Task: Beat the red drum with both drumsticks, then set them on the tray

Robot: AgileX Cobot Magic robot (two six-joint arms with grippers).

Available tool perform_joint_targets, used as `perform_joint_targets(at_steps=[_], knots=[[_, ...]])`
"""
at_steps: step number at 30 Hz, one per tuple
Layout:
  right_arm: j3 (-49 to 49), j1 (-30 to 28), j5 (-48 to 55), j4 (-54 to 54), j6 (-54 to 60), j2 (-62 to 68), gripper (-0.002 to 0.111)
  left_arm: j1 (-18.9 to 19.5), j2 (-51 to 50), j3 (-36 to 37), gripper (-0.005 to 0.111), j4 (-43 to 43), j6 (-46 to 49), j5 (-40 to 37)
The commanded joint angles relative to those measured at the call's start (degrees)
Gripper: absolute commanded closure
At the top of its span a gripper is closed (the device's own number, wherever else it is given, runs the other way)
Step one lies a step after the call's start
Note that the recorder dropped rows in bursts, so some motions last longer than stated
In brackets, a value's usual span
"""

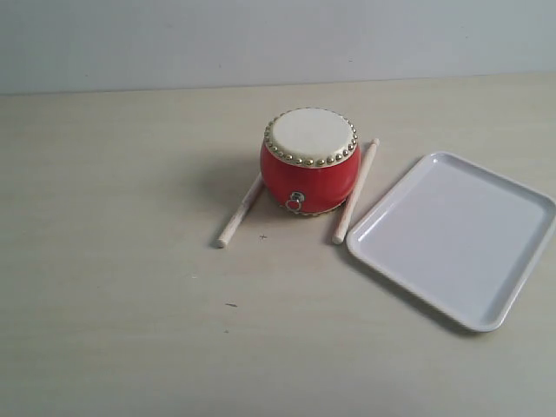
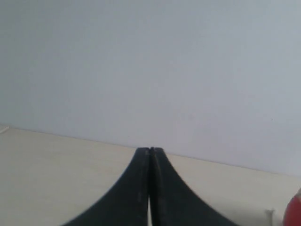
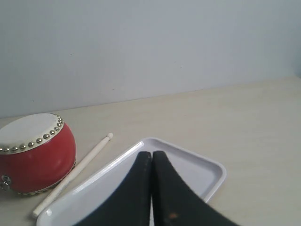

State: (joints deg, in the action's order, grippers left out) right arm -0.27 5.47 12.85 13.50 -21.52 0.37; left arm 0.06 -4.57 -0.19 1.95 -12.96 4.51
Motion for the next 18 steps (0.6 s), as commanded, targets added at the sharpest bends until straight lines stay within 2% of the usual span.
perform_joint_targets(at_steps=[1,2,5,8,10,11,14,18], knots=[[0.3,0.1,-0.3,0.0,0.4,-0.4,0.108,0.0,0.2,0.2,0.107,-0.8,-27.1,0.8],[0.3,0.1,-0.3,0.0,0.4,-0.4,0.108,0.0,0.2,0.2,0.107,-0.8,-31.3,0.6],[0.3,0.1,-0.3,0.0,0.4,-0.4,0.108,0.0,0.2,0.2,0.107,-0.8,-31.2,0.7],[0.3,0.1,-0.3,0.0,0.4,-0.4,0.108,0.1,-0.8,0.2,0.107,-0.9,-33.2,-2.6],[0.3,0.1,-0.3,0.0,0.4,-0.4,0.108,0.1,-2.9,0.2,0.107,-0.9,-33.8,1.0],[0.3,0.1,-0.3,0.0,0.4,-0.4,0.108,0.1,-4.5,-1.8,0.107,-0.9,-33.1,2.3],[0.3,0.1,-0.3,0.0,0.4,-0.4,0.108,0.1,-13.6,-11.9,0.107,-0.9,-22.1,1.9],[0.3,0.1,-0.3,0.0,0.4,-0.4,0.108,0.1,-21.5,-17.6,0.107,-0.9,-19.1,11.3]])
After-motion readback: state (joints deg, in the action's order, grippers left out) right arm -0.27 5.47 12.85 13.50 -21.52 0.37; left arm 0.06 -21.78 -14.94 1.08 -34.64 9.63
